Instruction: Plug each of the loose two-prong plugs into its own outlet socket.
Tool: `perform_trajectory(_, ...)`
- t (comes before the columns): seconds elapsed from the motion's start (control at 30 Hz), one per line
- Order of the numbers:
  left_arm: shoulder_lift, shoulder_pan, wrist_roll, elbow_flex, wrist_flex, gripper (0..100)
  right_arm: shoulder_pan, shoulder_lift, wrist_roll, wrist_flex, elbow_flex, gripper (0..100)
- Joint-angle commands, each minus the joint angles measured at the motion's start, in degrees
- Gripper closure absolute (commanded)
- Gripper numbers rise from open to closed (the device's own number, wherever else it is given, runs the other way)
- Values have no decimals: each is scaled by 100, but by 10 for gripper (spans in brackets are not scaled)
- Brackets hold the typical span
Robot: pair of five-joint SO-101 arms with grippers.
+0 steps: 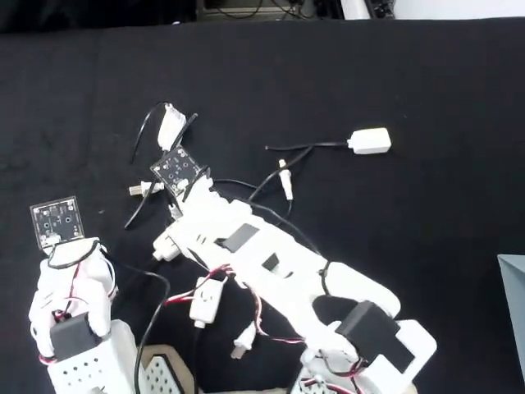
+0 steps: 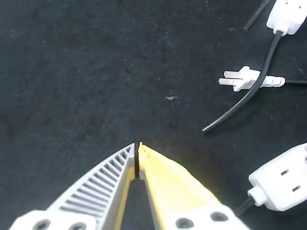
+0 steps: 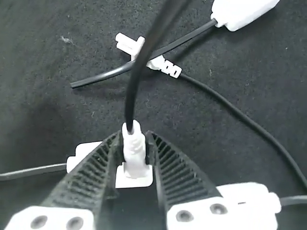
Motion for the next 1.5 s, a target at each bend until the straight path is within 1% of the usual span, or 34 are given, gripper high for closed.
perform_trajectory(0.0,-9,-75,-18,-31,-132,970,-123,13,-668,246,-110,986)
perform_trajectory(0.4,-9,-75,-18,-31,-132,970,-132,13,-738,246,31,986)
perform_trajectory(0.53,-9,-75,-18,-31,-123,970,-334,-31,-703,246,268,986)
perform_trajectory(0.63,-9,-75,-18,4,-141,970,-387,-75,-492,246,382,986)
perform_trajectory(0.73,-9,-40,-18,-13,-149,970,-316,-470,-431,273,409,986)
perform_trajectory(0.8,-18,-22,9,-40,-176,970,-281,-901,-422,501,382,986)
perform_trajectory(0.93,-18,-4,53,-48,-580,970,-281,-1736,-193,914,426,986)
perform_trajectory(1.03,-18,330,466,-57,-888,970,-299,-2158,-193,976,585,986)
perform_trajectory(1.1,-18,629,598,-57,-1090,970,-299,-2387,-193,976,681,986)
perform_trajectory(1.23,-18,1103,589,-57,-1670,970,-316,-2888,-132,1011,927,986)
perform_trajectory(1.3,-18,1393,589,-57,-1925,970,-325,-3196,141,1011,1112,986)
perform_trajectory(1.4,-9,1868,589,-57,-2224,970,-510,-3749,422,1011,1464,986)
perform_trajectory(1.47,-9,2141,589,-57,-2347,970,-703,-4119,448,1011,1675,987)
